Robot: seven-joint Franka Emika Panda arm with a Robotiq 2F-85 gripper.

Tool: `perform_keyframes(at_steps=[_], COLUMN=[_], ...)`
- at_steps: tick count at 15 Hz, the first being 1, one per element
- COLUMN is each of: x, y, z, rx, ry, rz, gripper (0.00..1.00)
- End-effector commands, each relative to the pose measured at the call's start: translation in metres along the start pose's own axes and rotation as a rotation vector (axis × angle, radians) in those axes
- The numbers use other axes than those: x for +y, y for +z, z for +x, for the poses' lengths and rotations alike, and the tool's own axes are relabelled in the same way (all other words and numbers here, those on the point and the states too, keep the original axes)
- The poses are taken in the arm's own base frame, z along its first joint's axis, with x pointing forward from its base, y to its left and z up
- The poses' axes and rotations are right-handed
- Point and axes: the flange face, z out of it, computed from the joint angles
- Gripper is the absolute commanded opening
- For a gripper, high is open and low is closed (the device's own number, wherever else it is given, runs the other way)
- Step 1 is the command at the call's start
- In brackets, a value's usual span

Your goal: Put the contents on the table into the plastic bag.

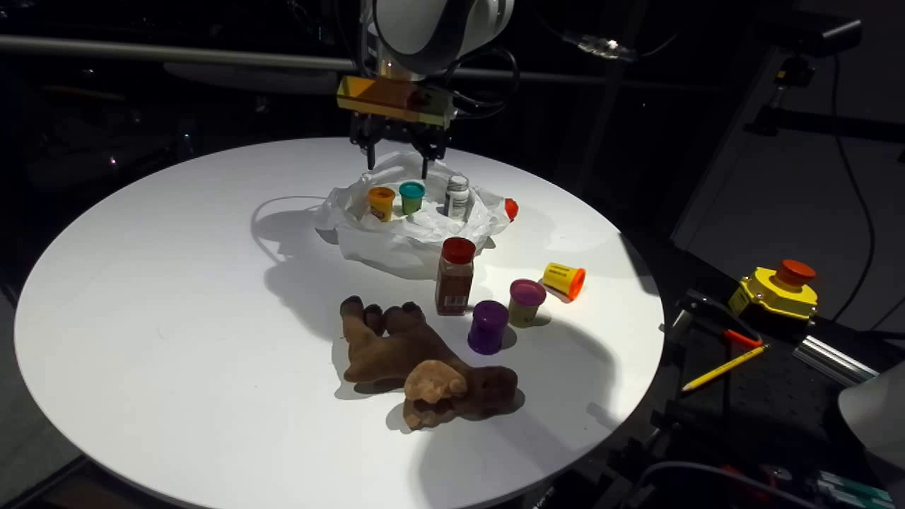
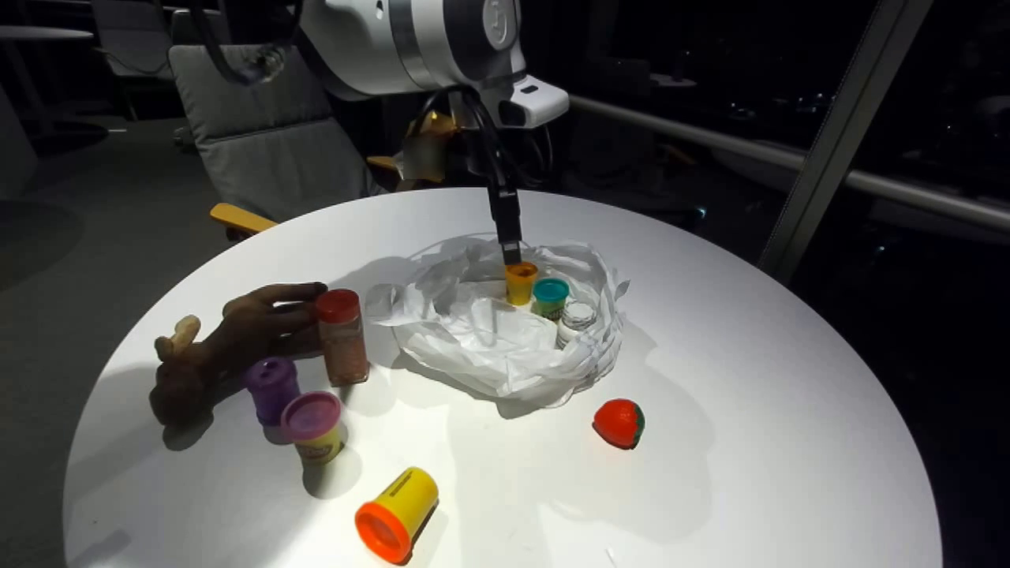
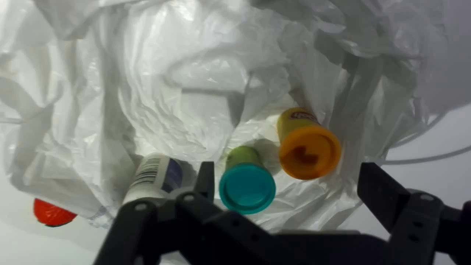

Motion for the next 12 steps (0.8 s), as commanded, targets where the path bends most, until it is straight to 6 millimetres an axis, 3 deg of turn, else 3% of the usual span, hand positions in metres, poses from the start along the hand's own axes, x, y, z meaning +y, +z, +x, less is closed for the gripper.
perform_keyframes(at_steps=[1, 6, 12], x=[0.051, 0.110, 0.136], y=[-0.029, -0.046, -0.068], z=[-0.029, -0.085, -0.136], rx=[-0.060, -0.158, -0.204], ry=[-0.077, -0.151, -0.232], rz=[-0.036, -0.079, -0.010], gripper=[1.00, 1.00, 1.00])
